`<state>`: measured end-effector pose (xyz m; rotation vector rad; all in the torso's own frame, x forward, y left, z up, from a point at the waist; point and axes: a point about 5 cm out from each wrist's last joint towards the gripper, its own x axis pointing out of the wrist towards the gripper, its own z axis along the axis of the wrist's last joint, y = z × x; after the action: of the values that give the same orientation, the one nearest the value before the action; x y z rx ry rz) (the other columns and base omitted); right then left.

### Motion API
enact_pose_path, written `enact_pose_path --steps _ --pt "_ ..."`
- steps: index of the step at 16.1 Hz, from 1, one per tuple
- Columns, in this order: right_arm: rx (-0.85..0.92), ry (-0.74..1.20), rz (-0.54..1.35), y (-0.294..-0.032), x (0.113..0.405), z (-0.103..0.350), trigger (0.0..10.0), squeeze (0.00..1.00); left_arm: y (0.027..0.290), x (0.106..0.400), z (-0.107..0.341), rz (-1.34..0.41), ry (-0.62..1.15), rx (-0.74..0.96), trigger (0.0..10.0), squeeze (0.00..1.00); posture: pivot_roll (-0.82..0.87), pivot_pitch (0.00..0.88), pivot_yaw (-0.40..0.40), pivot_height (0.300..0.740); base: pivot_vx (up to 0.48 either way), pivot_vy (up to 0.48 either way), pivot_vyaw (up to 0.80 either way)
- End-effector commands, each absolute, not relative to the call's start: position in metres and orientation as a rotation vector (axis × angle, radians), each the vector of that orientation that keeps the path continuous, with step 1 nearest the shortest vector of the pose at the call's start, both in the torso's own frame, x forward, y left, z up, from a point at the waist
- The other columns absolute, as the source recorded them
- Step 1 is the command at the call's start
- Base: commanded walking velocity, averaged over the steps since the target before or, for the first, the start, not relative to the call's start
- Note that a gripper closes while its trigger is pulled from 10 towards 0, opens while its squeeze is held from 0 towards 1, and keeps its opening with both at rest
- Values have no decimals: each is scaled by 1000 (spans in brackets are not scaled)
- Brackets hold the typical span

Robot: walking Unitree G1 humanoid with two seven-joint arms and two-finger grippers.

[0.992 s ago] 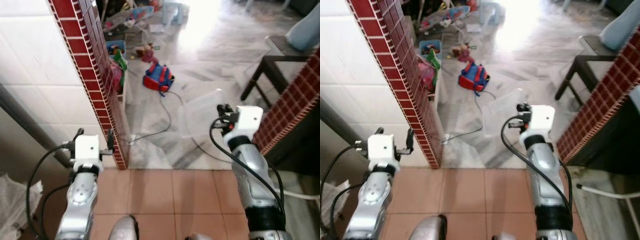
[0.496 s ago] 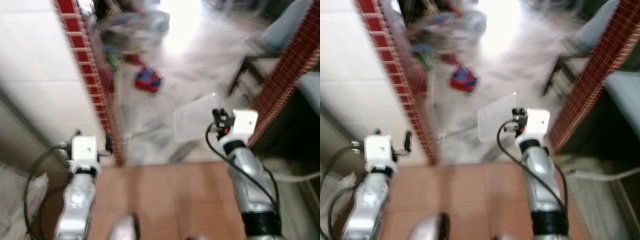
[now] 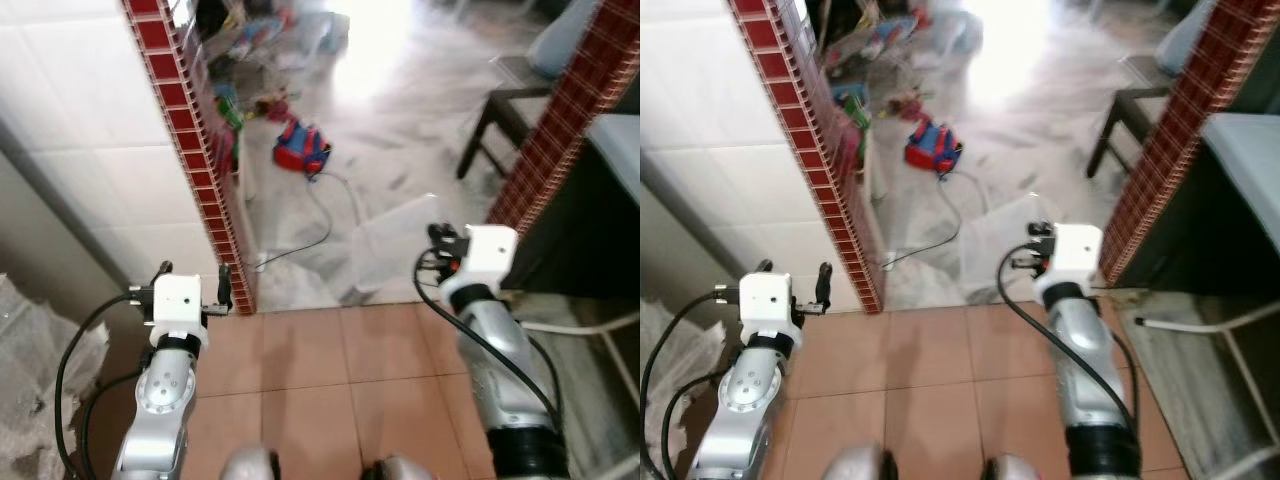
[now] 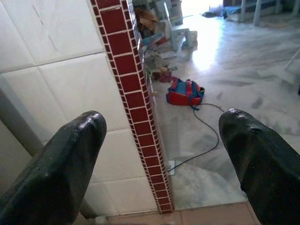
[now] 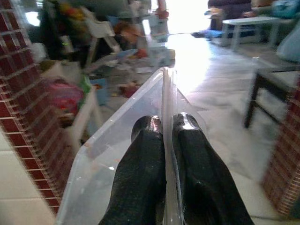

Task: Restocking fridge

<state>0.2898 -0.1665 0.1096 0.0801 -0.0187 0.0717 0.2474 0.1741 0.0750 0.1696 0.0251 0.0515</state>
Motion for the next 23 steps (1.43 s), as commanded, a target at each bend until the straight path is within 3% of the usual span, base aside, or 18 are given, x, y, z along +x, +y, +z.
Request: enact_pose_path --steps 1,13,18,23 --pt "85 -51 87 -161 292 119 10000 0 180 247 75 68 30 183 10000 0 48 24 11 740 -300 0 0" --pt "89 -60 80 -158 298 121 10000 0 181 255 79 60 20 188 10000 0 52 20 16 740 -289 0 0" --pt "90 -53 80 -160 297 118 10000 0 184 255 78 78 27 172 10000 0 51 16 15 740 0 0 0" --pt "75 -49 58 -170 294 117 10000 0 193 242 72 90 58 165 10000 0 48 17 13 740 0 439 0"
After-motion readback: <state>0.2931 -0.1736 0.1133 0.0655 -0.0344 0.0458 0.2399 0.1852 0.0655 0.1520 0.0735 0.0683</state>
